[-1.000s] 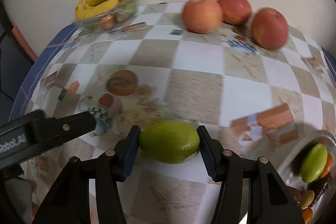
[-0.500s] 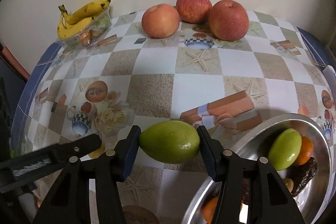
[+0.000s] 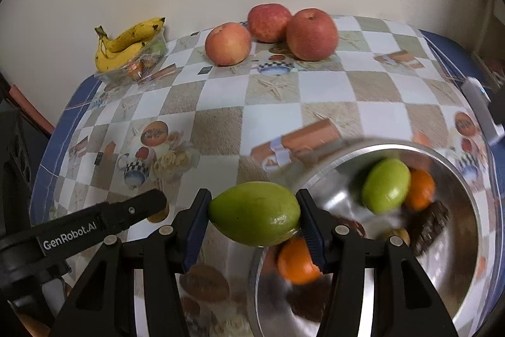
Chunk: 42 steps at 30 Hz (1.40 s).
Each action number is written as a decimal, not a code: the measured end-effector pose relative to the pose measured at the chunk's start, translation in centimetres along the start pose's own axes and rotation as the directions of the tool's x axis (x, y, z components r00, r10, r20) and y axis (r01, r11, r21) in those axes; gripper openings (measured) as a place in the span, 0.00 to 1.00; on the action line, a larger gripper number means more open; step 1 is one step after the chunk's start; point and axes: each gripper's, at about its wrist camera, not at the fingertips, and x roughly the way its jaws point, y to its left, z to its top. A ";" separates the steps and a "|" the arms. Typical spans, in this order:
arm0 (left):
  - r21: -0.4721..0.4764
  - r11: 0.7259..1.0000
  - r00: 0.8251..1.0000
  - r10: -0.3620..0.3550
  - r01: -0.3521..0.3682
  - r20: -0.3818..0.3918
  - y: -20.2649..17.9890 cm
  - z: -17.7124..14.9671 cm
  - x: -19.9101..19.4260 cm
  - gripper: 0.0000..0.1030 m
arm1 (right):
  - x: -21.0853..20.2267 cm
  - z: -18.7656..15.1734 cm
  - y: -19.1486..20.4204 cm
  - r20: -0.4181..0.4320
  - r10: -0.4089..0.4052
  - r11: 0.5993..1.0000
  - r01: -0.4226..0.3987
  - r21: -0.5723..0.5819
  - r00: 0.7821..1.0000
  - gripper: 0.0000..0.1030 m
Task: Organize fruits
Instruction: 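Carry the green pear into the steel bowl with the right gripper and release it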
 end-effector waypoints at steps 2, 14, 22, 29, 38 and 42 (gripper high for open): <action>0.017 1.000 1.000 -0.016 0.016 -0.002 -0.8 -0.5 -0.3 0.26 | -1.2 -0.6 -0.4 0.010 -0.001 1.000 0.001 0.005 1.000 0.55; 0.211 0.977 0.998 -0.008 0.019 -0.056 -7.6 -5.0 0.6 0.26 | -3.7 -4.5 -4.7 -0.063 -0.069 0.995 0.073 0.062 0.996 0.55; 0.224 0.974 0.986 0.022 0.017 -0.168 -8.6 -7.3 3.9 0.27 | -2.3 -6.5 -6.8 -0.150 -0.079 0.992 0.093 0.087 0.986 0.55; 0.206 0.979 0.984 0.028 0.008 -0.174 -7.9 -7.6 3.7 0.30 | -1.7 -7.0 -6.9 -0.166 -0.066 0.992 0.083 0.095 0.984 0.56; 0.159 0.987 0.996 0.019 -0.005 -0.088 -5.8 -7.5 0.1 0.72 | -2.7 -7.5 -6.3 -0.128 -0.110 0.990 0.120 0.074 0.986 0.64; 0.156 0.980 0.991 0.130 -0.127 -0.010 -4.0 -7.8 -1.4 0.93 | -3.5 -8.2 -6.0 -0.112 -0.121 0.988 0.131 0.085 0.986 0.69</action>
